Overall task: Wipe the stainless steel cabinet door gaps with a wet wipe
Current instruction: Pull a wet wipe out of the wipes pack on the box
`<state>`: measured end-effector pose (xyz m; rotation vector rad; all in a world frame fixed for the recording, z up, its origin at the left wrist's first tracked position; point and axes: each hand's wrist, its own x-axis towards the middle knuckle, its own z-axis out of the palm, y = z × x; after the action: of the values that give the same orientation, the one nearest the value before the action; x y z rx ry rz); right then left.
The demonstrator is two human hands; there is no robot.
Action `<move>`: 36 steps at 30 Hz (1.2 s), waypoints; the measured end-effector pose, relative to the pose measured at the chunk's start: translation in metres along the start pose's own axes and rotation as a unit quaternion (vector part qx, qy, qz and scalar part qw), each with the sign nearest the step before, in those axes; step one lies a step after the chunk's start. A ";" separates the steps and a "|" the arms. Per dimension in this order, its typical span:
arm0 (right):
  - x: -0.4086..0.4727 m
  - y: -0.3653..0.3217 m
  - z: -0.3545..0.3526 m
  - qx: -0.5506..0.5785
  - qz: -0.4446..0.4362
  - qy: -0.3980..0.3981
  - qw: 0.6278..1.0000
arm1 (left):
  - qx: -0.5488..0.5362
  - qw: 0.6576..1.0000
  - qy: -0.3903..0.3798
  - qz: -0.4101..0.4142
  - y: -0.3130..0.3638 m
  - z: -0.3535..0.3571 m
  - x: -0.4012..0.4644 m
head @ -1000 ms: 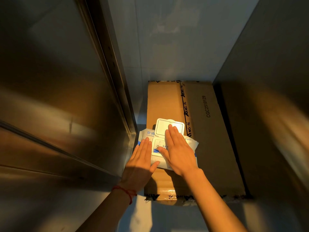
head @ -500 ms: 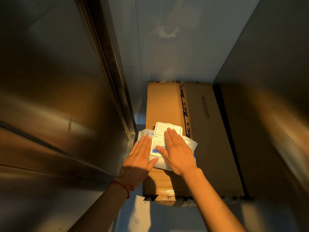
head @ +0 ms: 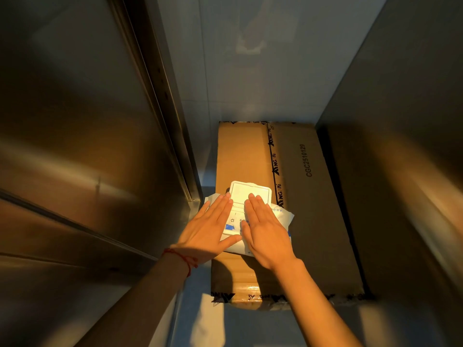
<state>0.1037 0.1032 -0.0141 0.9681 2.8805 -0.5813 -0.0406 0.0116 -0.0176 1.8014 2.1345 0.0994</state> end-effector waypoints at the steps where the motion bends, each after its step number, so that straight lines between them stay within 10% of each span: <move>1: 0.000 0.000 0.000 0.002 0.001 0.002 1.000 | -0.004 1.000 -0.002 0.000 -0.001 0.001 0.001; 36: 0.006 -0.030 0.000 -0.004 0.034 0.037 0.999 | -0.036 0.999 -0.007 -0.017 0.002 0.004 0.000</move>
<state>0.0811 0.0843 -0.0045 1.1049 2.8964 -0.5398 -0.0373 0.0112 -0.0211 1.7193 2.1228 0.1528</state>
